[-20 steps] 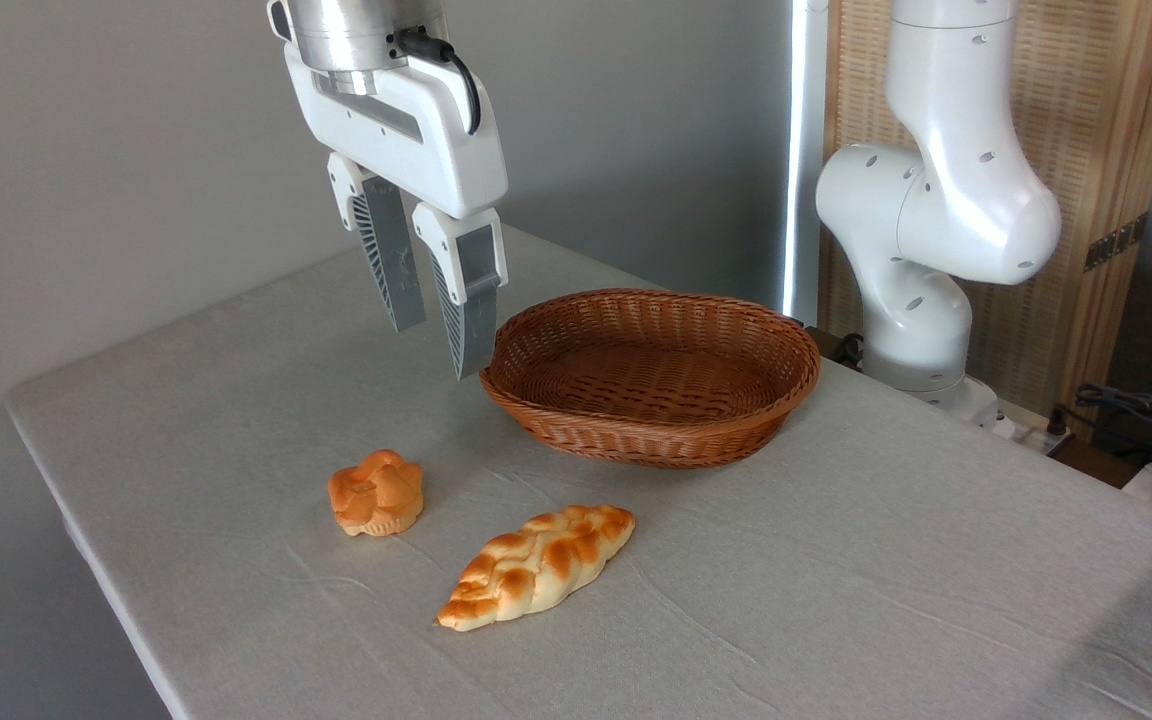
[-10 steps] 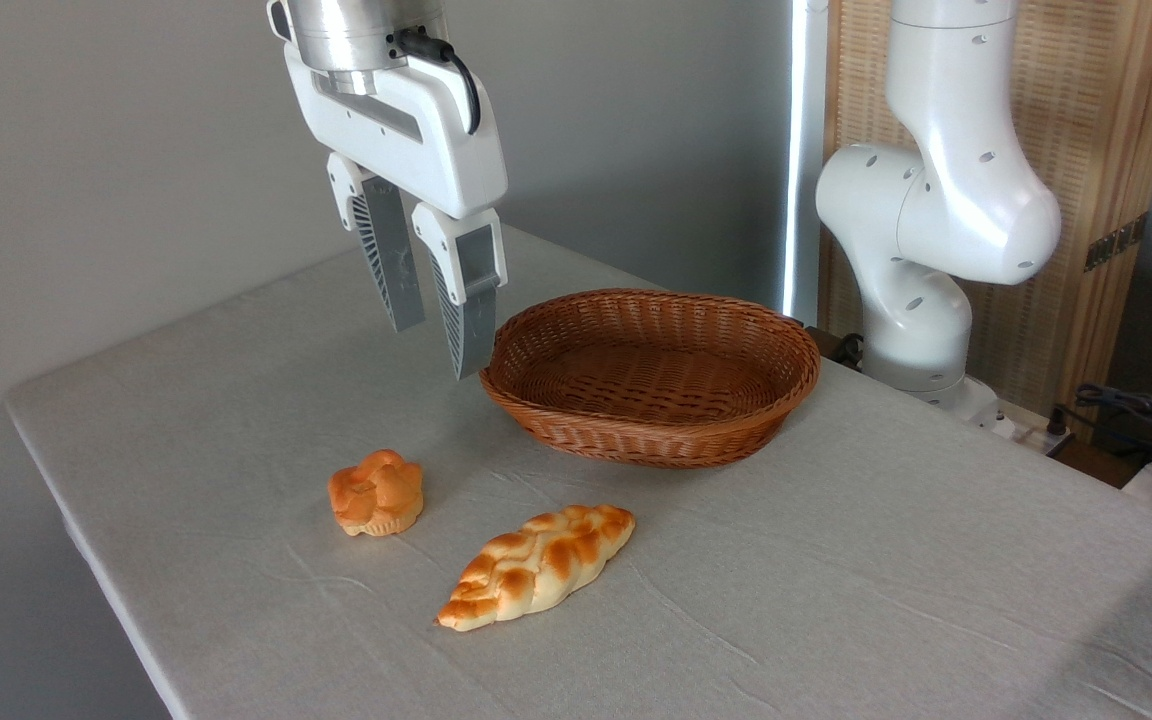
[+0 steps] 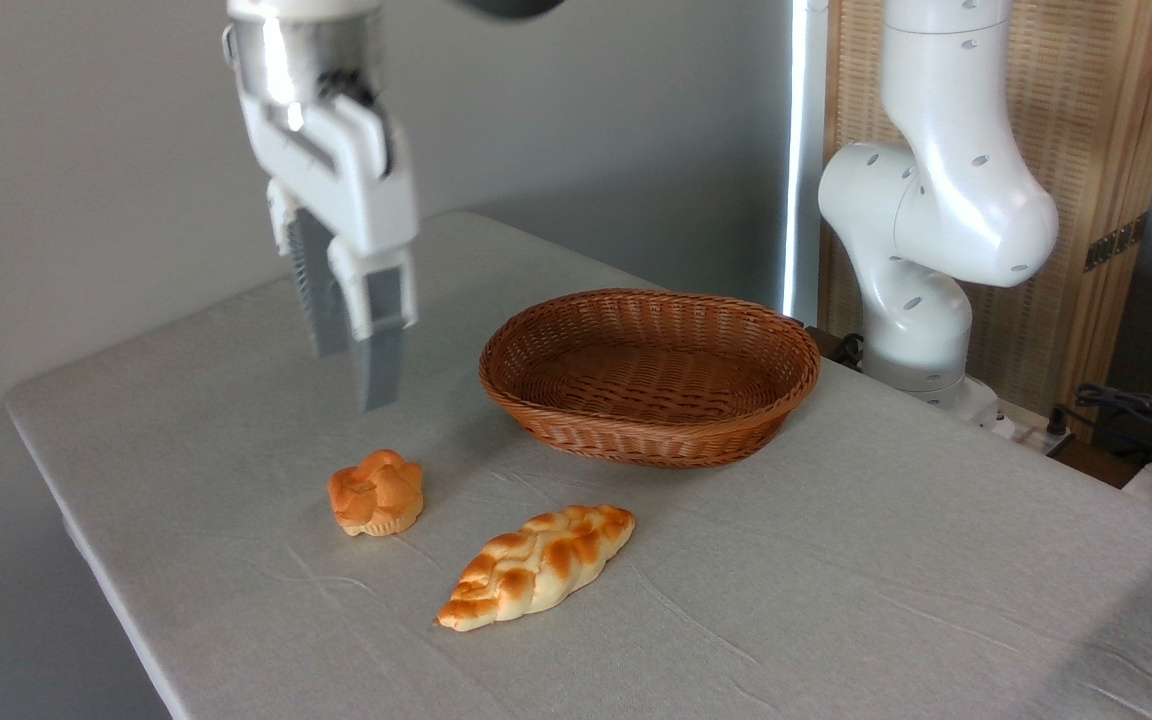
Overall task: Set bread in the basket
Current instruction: 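Lower the gripper down onto the small round bread roll, then close the gripper around the round bread roll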
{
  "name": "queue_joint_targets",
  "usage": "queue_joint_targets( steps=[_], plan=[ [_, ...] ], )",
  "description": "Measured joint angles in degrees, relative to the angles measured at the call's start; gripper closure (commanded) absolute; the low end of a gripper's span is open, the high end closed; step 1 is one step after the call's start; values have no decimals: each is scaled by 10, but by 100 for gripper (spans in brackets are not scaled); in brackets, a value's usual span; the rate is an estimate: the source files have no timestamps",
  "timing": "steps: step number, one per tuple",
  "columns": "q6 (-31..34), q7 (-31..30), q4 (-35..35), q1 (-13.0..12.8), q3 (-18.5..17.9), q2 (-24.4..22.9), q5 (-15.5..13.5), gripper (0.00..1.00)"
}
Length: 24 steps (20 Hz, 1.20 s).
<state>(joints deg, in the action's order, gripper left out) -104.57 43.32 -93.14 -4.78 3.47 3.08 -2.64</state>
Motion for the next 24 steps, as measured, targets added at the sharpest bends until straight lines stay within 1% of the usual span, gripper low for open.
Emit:
queue_joint_targets(
  steps=[2, 5, 8, 11, 16, 21, 22, 23, 24],
  plan=[
    [-36, -2, -19, -21, 2, 16, 0, 0],
    [-51, -2, -43, -35, 7, 26, 0, 0],
    [-67, -2, -68, -38, 18, 32, 0, 0],
    [-113, -2, -112, -40, 34, 37, 0, 0],
    [-182, -2, -161, -41, 44, 38, 0, 0],
    [-194, 20, -181, -41, 45, 38, 0, 0],
    [-194, 23, -184, -41, 45, 38, 0, 7],
    [-194, 26, -187, -41, 45, 39, 0, 22],
    [-194, 27, -189, -41, 45, 39, 0, 30]
  ],
)
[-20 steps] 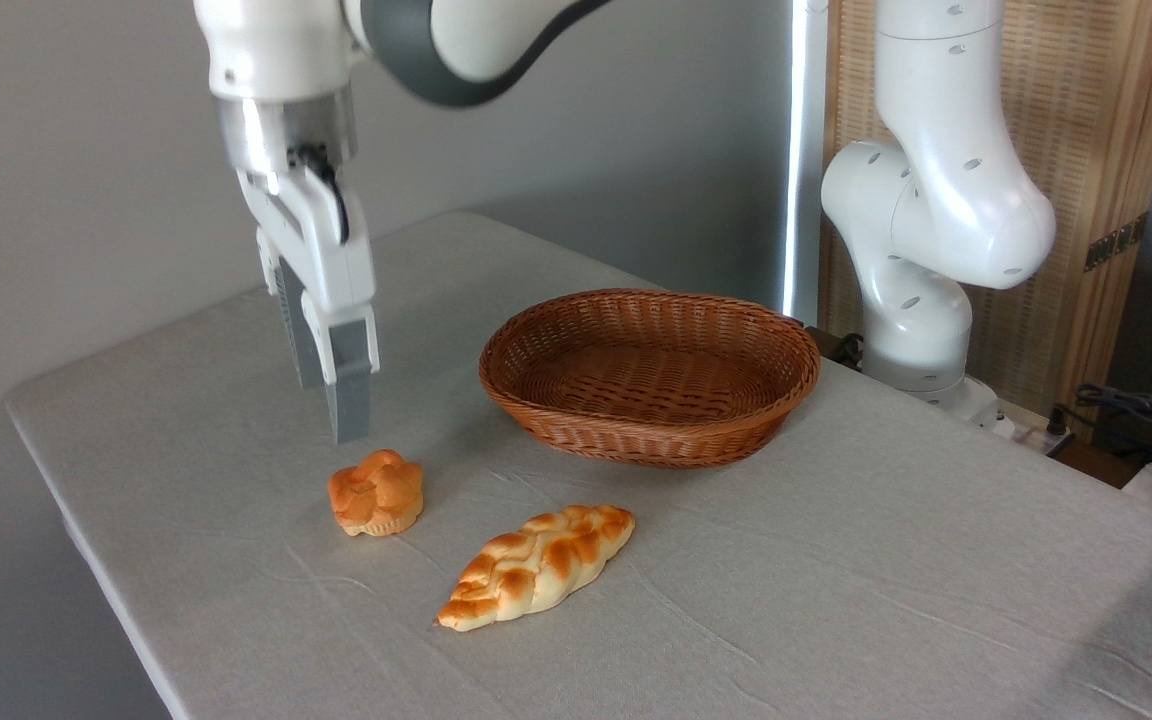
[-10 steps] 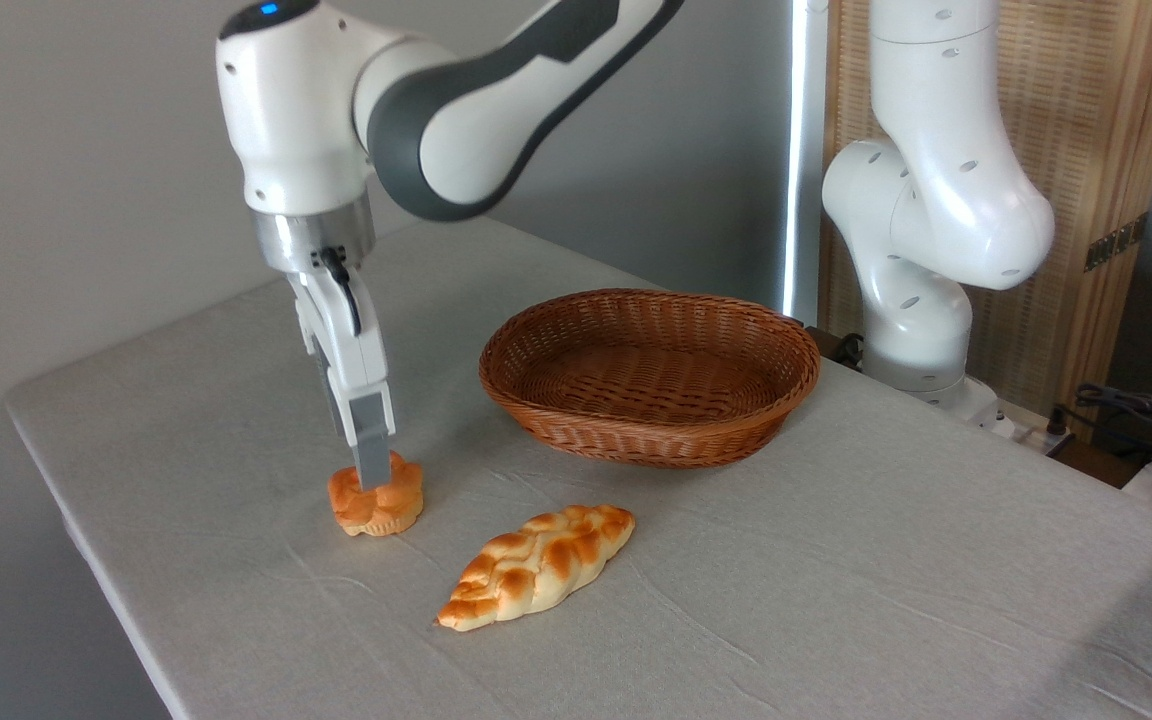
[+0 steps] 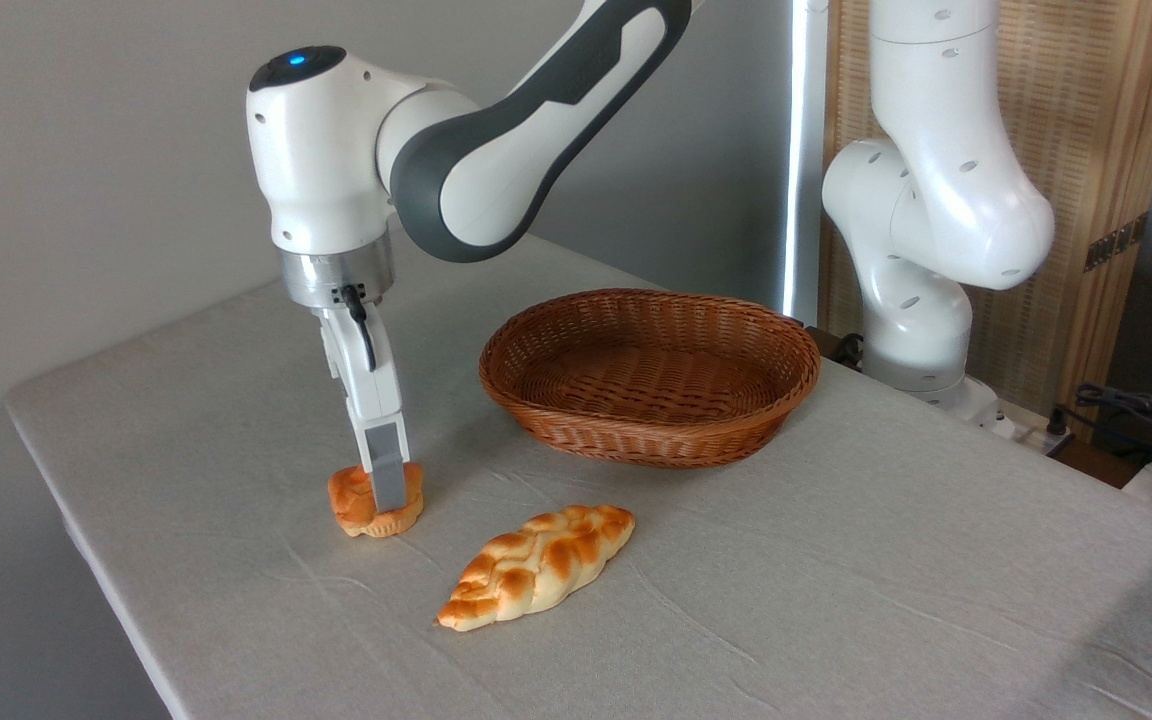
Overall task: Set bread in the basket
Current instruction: 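Close the gripper around the round bread roll, then lift the roll and carry it over the wicker basket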
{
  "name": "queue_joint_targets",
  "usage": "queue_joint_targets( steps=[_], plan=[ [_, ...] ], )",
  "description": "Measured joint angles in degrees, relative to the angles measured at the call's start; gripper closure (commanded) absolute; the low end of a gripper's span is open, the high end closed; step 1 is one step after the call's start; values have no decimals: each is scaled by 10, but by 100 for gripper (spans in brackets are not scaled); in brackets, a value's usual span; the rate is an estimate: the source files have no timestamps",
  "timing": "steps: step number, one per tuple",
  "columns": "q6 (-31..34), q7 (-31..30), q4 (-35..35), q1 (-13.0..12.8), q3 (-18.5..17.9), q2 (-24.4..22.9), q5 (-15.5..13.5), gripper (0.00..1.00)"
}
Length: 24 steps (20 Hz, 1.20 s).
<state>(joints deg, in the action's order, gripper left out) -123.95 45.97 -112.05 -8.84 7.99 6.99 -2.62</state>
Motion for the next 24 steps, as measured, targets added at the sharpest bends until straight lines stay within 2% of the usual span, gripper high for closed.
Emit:
queue_joint_targets(
  steps=[1, 3, 5, 7, 10, 17, 21, 24],
  plan=[
    [0, 0, -1, 0, 0, 1, 0, 44],
    [-4, 1, -1, 0, 0, 2, 0, 65],
    [-8, 1, -1, 0, 0, 3, 0, 72],
    [-9, 1, -1, 0, 0, 4, 3, 72],
    [-9, 1, -2, 0, 0, 6, 24, 72],
    [-9, -2, -1, 0, 0, 8, 27, 72],
    [-8, -68, 4, 0, 0, -4, 22, 72],
    [56, -113, 7, 0, 0, -29, -3, 72]
  ],
)
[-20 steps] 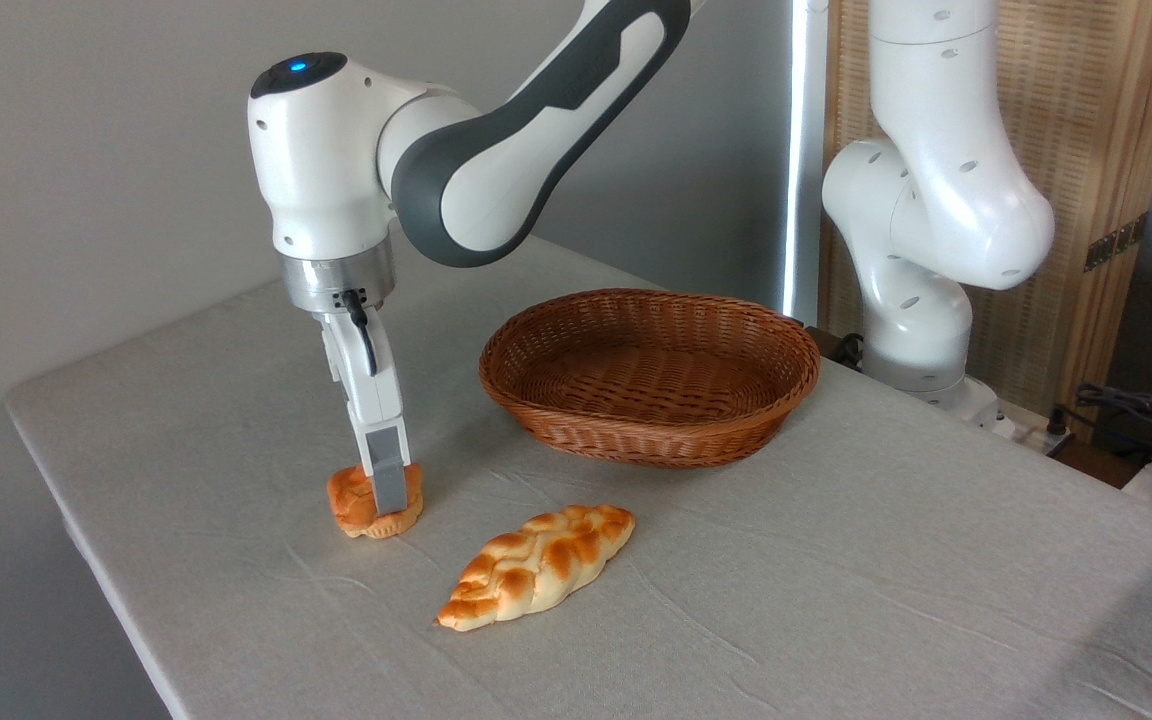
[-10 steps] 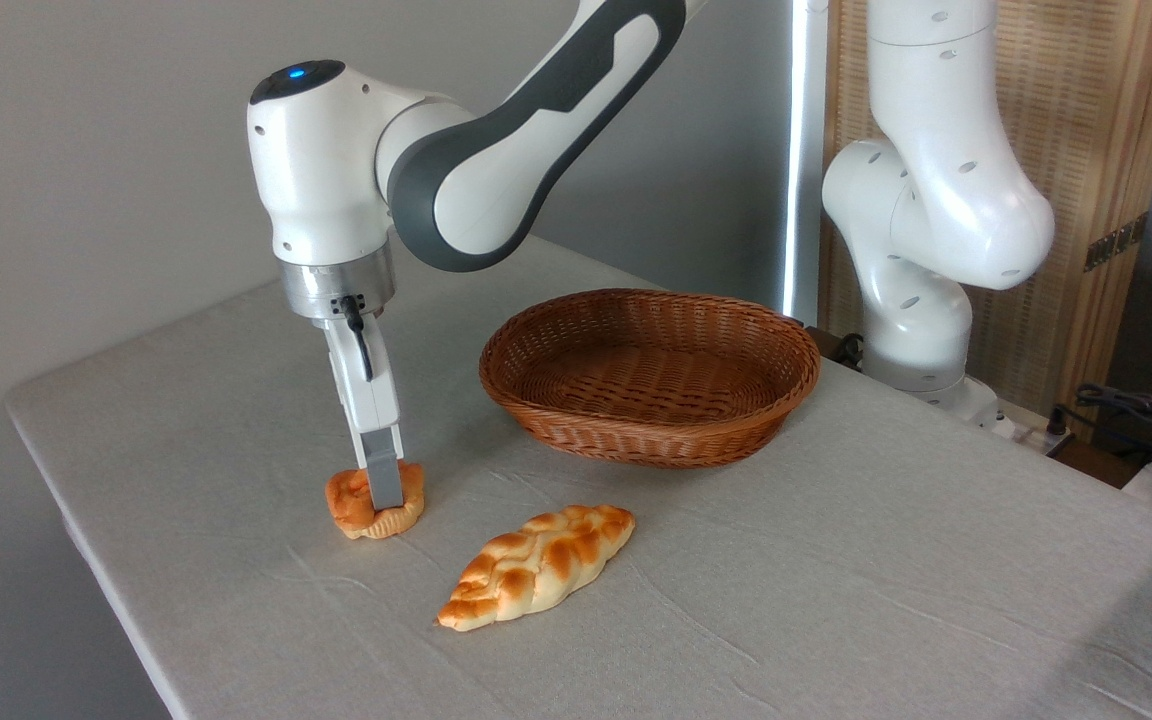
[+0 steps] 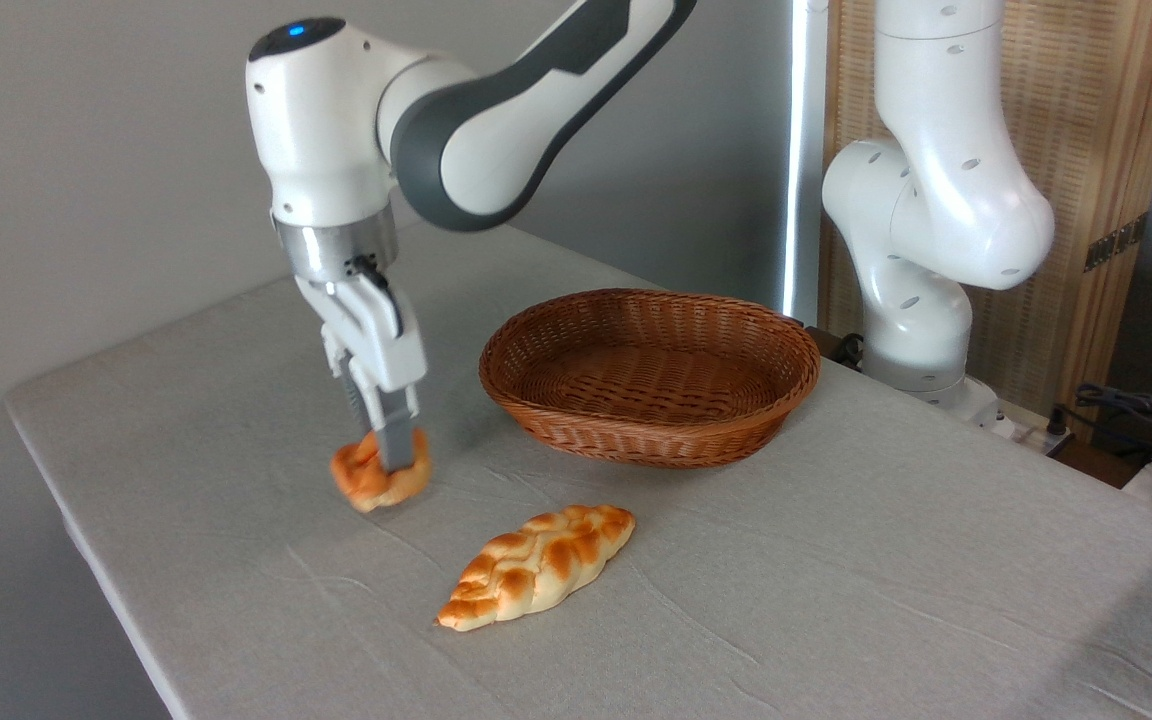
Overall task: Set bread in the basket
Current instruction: 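Lift the roll and carry it over the wicker basket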
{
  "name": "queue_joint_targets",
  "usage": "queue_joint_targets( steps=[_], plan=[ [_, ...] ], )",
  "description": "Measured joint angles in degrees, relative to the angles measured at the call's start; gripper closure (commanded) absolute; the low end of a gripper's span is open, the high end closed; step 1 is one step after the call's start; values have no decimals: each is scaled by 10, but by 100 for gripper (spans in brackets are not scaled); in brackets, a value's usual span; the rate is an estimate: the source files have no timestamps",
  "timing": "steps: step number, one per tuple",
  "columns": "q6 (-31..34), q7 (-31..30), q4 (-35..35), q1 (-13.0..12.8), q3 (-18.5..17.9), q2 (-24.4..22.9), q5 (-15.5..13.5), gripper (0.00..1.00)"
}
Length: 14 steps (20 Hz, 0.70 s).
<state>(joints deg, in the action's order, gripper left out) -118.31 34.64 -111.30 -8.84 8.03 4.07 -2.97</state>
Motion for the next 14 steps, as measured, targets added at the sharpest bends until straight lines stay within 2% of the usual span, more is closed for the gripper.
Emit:
queue_joint_targets(
  steps=[3, 6, 9, 11, 12, 13, 14],
  plan=[
    [79, -17, 11, 2, -6, -34, -35, 71],
    [189, -3, 16, 2, -33, -85, -39, 70],
    [245, 36, 15, -9, -73, -132, -41, 70],
    [267, 45, 2, -59, -117, -159, -43, 68],
    [270, 45, -4, -80, -131, -165, -43, 61],
    [272, 45, -17, -115, -152, -174, -42, 60],
    [272, 45, -25, -136, -162, -178, -41, 60]
  ],
)
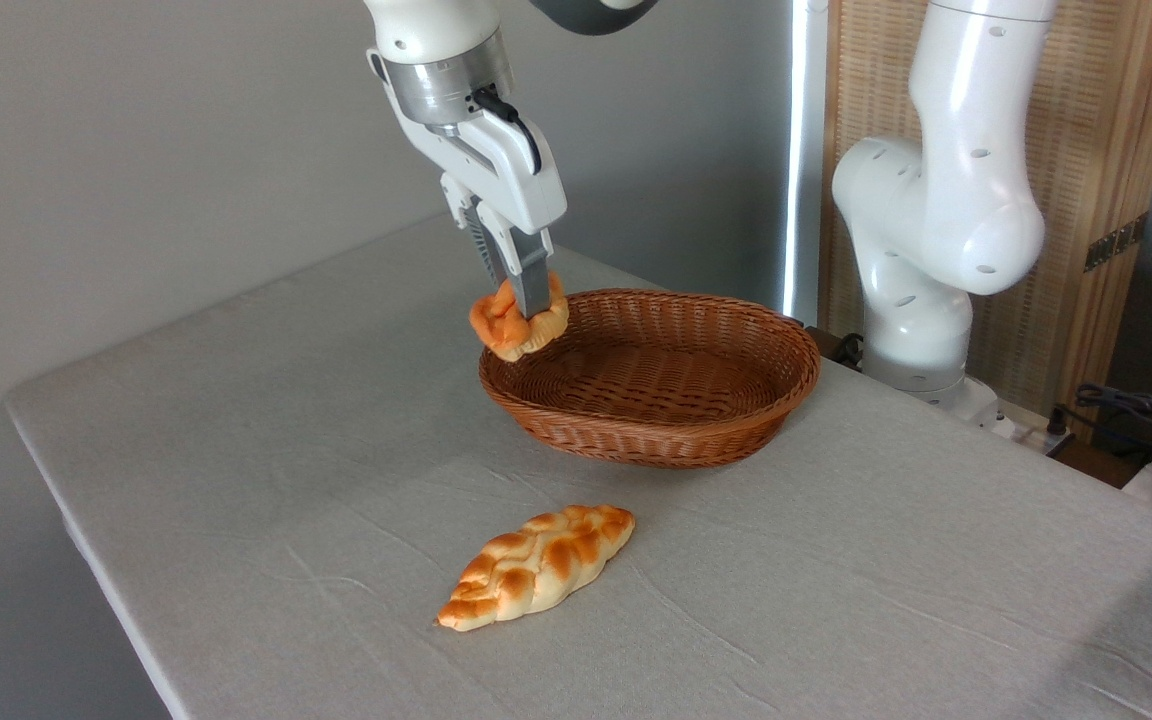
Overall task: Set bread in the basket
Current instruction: 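Lift the roll and carry it over the wicker basket, then lower the roll into the basket and open the gripper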
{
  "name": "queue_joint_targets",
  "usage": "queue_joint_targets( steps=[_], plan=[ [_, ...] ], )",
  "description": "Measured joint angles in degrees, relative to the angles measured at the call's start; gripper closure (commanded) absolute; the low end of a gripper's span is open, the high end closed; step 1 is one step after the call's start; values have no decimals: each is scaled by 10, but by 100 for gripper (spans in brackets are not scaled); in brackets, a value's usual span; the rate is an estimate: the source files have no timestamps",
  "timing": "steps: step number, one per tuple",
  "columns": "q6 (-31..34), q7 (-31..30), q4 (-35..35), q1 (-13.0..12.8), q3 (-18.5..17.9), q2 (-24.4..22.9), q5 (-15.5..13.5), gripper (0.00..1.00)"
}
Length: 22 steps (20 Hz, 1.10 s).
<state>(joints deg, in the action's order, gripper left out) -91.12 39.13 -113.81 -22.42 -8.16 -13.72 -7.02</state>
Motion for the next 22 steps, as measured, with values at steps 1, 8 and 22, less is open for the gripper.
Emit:
queue_joint_targets(
  steps=[1, 8, 22],
  plan=[
    [0, -1, -14, -28, -9, -4, 6, 59],
    [-2, -12, -68, -117, -14, 22, 75, 0],
    [-10, -15, -68, -127, -19, 73, 65, 0]
  ],
)
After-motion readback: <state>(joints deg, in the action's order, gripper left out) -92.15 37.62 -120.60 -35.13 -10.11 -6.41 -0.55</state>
